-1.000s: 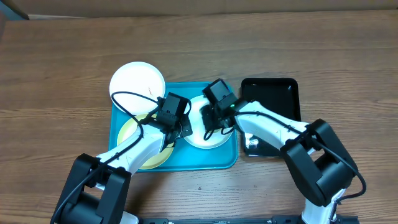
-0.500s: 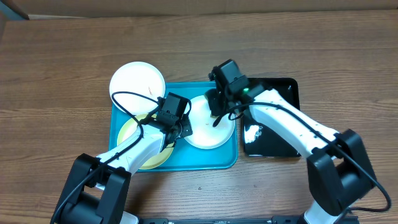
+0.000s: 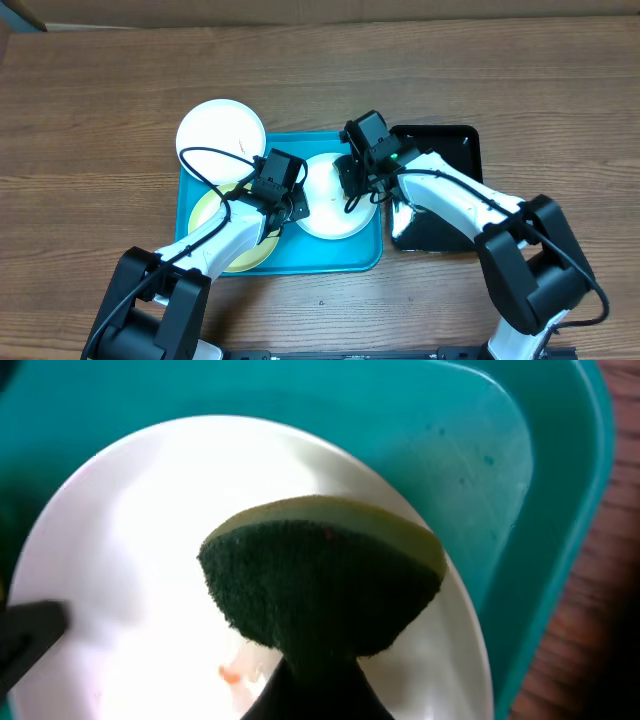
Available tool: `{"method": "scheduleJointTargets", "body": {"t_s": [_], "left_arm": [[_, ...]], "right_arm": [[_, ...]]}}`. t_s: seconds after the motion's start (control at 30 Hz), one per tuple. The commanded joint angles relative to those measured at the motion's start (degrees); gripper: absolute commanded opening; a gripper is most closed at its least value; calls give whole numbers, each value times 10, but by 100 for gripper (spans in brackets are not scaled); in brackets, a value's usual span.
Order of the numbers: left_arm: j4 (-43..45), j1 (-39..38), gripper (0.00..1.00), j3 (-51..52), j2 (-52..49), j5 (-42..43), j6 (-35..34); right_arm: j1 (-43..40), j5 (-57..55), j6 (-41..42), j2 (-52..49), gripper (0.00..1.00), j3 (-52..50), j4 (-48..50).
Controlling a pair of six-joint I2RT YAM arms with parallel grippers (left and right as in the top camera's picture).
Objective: Clean dirty plates on tray and stack at the side
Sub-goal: 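Move the sponge onto the right white plate and scrub it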
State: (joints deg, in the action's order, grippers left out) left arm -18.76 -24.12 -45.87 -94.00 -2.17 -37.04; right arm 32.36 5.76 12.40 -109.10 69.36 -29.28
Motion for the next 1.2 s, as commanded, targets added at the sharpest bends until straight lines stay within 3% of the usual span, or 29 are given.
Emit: {"method": "scheduleJointTargets", "body": {"t_s": [0.0,0.27,0.43,0.53,0.93,1.17], "left_arm": [[-3,-3,4,12,-14,18,19],[-3,-3,4,12,-14,18,19],[-2,-3,4,12,-14,18,19],[-2,-3,4,12,-14,18,19],[-4,-3,4,12,-14,18,19],[-4,-3,4,12,-14,18,19]], "right_arm": [[1,3,-5,-22,4,-9,21],[2,18,-36,-74,4,-9,45],[5,172,-69,-74,4,-9,30],[10,201,-69,-74,5,-9,19],[11,88,-96,-74,5,-4,-69],[-8,146,-94,-60,4,86,-108]]}}
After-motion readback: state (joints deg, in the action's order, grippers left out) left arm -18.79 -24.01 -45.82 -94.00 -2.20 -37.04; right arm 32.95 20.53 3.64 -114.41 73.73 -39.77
